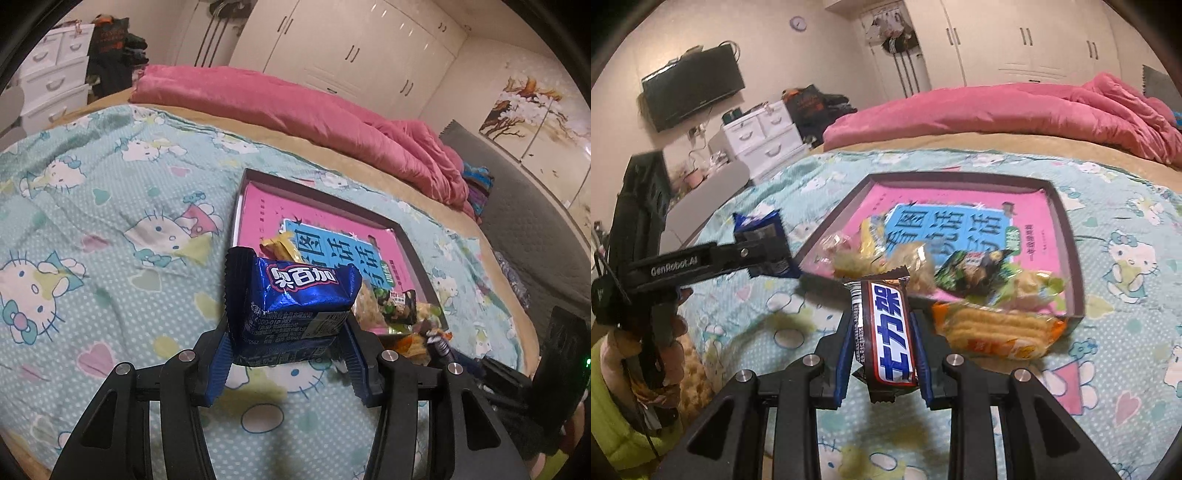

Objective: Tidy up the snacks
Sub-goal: 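Carry the biscuit pack to the tray with the left tool while the right tool carries the bar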

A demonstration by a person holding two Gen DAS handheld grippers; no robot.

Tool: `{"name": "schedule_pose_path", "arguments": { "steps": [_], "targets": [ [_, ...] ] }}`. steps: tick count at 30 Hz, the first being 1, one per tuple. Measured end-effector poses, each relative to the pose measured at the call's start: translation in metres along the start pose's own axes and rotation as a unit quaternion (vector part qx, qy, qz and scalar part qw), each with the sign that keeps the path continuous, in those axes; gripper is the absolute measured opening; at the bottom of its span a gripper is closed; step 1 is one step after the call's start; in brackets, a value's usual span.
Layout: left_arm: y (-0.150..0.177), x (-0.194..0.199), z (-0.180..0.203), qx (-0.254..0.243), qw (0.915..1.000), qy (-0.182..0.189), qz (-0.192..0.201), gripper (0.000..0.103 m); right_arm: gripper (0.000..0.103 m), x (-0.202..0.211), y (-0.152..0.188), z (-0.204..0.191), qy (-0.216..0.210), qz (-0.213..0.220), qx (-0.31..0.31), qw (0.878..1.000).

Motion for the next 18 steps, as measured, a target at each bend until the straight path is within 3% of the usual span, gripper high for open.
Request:
{"name": "schedule_pose_path", "arguments": {
  "steps": [18],
  "targets": [
    [-0.016, -0.025, 0.043, -0.018, 0.9996, 0.017, -0.008, 0.055, 0.030, 0.023, -0.022, 0.066, 0.037, 0.052, -0.079, 0.995]
  ]
}}
Point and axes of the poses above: each gripper's, at about its wrist camera, not at the fingertips, and x roughly against the way its jaws point, z to its right, y to its underside, the point moved 6 cm from there along -x, roughly the way its jaws point, and after that the axes turned 9 degrees about -z, right-handed, at the moved point
